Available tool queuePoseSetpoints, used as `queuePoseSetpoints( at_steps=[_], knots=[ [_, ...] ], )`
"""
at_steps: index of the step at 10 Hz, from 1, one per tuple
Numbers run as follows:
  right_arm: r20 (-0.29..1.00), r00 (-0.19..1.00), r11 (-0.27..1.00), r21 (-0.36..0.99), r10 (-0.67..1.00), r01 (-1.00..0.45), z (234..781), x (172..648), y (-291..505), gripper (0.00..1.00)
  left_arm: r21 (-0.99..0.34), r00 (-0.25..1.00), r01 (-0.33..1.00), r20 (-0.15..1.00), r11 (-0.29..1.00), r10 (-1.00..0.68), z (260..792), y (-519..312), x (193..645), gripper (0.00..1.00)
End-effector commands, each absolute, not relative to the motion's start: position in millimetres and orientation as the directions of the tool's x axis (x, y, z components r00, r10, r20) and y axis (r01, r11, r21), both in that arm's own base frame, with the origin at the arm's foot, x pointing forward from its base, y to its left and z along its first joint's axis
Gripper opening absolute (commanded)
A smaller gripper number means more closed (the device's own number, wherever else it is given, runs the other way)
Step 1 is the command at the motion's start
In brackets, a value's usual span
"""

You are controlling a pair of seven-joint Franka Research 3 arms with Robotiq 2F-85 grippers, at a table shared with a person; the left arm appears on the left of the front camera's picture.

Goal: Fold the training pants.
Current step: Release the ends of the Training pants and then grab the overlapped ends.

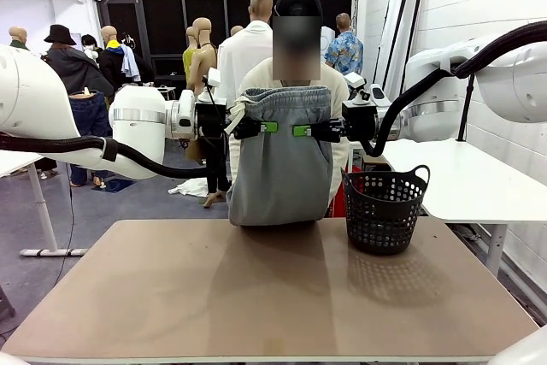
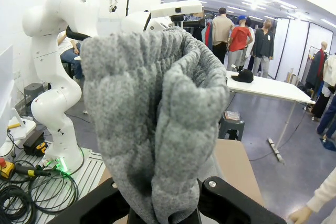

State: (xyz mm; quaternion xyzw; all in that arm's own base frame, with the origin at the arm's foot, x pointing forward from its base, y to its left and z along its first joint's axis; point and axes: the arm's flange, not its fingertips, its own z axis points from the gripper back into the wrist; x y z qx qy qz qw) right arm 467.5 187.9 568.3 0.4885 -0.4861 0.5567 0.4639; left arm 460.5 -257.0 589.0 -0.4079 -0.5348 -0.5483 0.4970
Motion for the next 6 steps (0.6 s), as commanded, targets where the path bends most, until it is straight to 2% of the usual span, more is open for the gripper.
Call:
queuePoseSetpoints(
  at_steps=[1,6],
  knots=[
    [0.995,-0.094,-0.101,-0.089,0.039,-0.991,569.6,466.4,189.0,0.0,0.187,-0.18,0.98,0.978,0.068,-0.103,592.0,-256.7,459.7,0.0],
    [0.995,-0.094,-0.101,-0.089,0.039,-0.991,569.6,466.4,189.0,0.0,0.187,-0.18,0.98,0.978,0.068,-0.103,592.0,-256.7,459.7,0.0]
  ],
)
